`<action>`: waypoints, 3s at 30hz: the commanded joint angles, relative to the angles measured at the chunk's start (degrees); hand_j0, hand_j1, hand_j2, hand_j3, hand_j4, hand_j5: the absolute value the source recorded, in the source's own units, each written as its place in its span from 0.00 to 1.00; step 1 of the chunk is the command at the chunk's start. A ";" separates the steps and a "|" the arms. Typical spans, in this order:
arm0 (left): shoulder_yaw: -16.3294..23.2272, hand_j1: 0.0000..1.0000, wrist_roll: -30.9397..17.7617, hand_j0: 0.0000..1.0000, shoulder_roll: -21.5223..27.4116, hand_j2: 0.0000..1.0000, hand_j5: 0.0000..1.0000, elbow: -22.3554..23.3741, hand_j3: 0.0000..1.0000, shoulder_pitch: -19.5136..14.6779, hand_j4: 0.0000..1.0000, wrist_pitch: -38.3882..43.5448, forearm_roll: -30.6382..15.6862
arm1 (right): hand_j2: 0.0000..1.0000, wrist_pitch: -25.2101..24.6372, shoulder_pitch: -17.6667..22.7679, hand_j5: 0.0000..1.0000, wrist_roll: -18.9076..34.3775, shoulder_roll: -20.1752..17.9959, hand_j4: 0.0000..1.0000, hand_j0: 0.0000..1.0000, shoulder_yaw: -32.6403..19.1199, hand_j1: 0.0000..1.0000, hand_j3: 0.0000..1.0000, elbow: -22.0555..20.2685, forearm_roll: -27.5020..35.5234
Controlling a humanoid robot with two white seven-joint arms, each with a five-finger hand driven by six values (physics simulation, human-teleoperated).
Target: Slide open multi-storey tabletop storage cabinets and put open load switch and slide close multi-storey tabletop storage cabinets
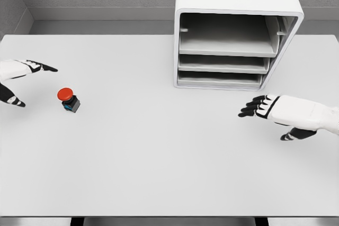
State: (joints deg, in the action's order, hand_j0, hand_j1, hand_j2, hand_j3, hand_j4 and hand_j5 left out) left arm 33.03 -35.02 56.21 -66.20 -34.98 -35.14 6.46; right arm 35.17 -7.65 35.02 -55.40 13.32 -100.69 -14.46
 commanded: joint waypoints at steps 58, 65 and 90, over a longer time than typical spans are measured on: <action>6.70 0.89 0.02 0.89 -5.94 0.89 0.89 -6.49 0.89 -2.73 0.89 0.14 7.34 | 1.00 -21.11 -33.13 1.00 -0.02 17.34 1.00 1.00 21.04 1.00 1.00 9.28 -4.08; 7.23 0.87 0.02 0.87 -5.59 0.87 0.87 -7.10 0.87 -2.72 0.87 0.14 7.34 | 1.00 -21.11 -34.98 1.00 -0.02 17.95 1.00 1.00 21.04 1.00 1.00 15.70 -4.17; 7.58 0.70 0.02 0.70 -4.27 0.70 0.70 -7.10 0.70 -2.72 0.70 0.14 7.43 | 1.00 -19.70 -31.64 1.00 -0.02 12.24 1.00 1.00 24.12 1.00 1.00 6.91 -5.31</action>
State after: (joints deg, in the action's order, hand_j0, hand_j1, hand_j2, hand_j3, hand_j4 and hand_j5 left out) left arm 40.62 -35.02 51.85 -73.28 -37.71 -35.14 14.21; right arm 14.34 -39.11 34.13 -42.61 37.12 -93.34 -18.85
